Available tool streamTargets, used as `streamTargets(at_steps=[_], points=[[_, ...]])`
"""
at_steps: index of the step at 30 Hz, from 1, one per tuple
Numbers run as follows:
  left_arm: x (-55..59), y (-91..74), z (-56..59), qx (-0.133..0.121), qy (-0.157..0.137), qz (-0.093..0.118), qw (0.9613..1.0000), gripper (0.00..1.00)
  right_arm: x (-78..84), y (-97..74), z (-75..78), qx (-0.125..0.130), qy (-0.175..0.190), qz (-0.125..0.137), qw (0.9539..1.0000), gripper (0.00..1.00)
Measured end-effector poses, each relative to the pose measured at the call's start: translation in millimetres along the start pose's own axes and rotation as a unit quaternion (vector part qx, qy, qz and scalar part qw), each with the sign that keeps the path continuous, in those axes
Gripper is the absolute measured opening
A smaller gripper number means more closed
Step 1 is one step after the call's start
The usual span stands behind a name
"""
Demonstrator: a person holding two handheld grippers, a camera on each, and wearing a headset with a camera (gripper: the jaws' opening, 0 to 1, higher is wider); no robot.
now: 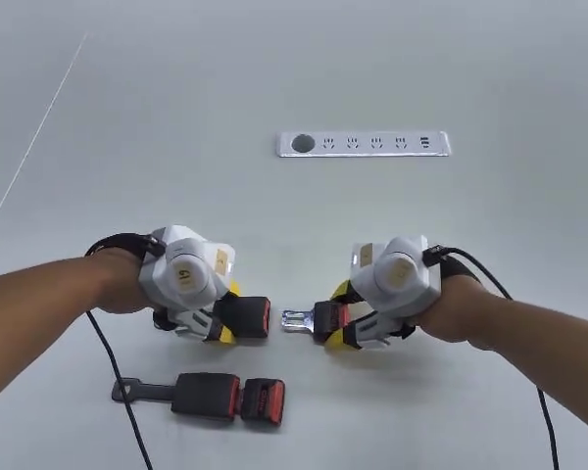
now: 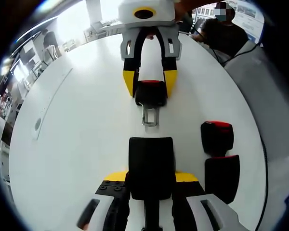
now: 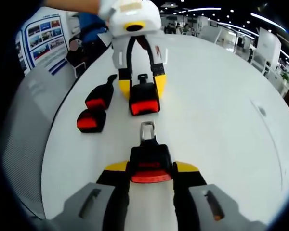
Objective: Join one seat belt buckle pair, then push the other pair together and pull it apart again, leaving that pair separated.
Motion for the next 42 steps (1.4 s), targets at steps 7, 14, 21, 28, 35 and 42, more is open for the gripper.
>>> streamTargets(at_steps=[7,14,21,28,35,42], points=[[0.0,-0.1,0.2,0.0,-0.001,0.0,1.0,0.34,18.2,-14.6,-2.3,0.003,0.005,-0.003,1.0,0.34],[0.6,-0.3,0.4,0.001,0.001,0.0,1.0,0.34,31.8,-29.0,-8.5,0.007,0.011,-0.004,0.9999,0.34],[0.2,-1.6,1.9,0.001,0.0,0.0,1.0,0.34,45.0,-44.3,-18.2,0.01,0.016,-0.008,0.9998,0.34],[0.3,-2.2,2.7,-0.001,-0.001,-0.001,1.0,0.34,56.7,-53.8,-23.3,0.015,0.021,-0.01,0.9996,0.35],[-0.3,-3.0,3.6,-0.001,-0.004,-0.001,1.0,0.34,68.9,-61.5,-27.9,0.014,0.025,-0.016,0.9995,0.35],[-1.5,-2.8,3.3,-0.002,-0.002,-0.006,1.0,0.34,77.7,-66.2,-29.3,0.02,0.033,-0.021,0.999,0.35]])
Point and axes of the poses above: the centre of the closed fingertips' face, and the gripper's own axes: y roughly forward along the fingers, z roughly to its right, x roughly out of its underside, the point moved 7 cm from there along -y, roughly backward along the fingers, and after that the axes turned 14 degrees about -y, right-handed, at the moved point
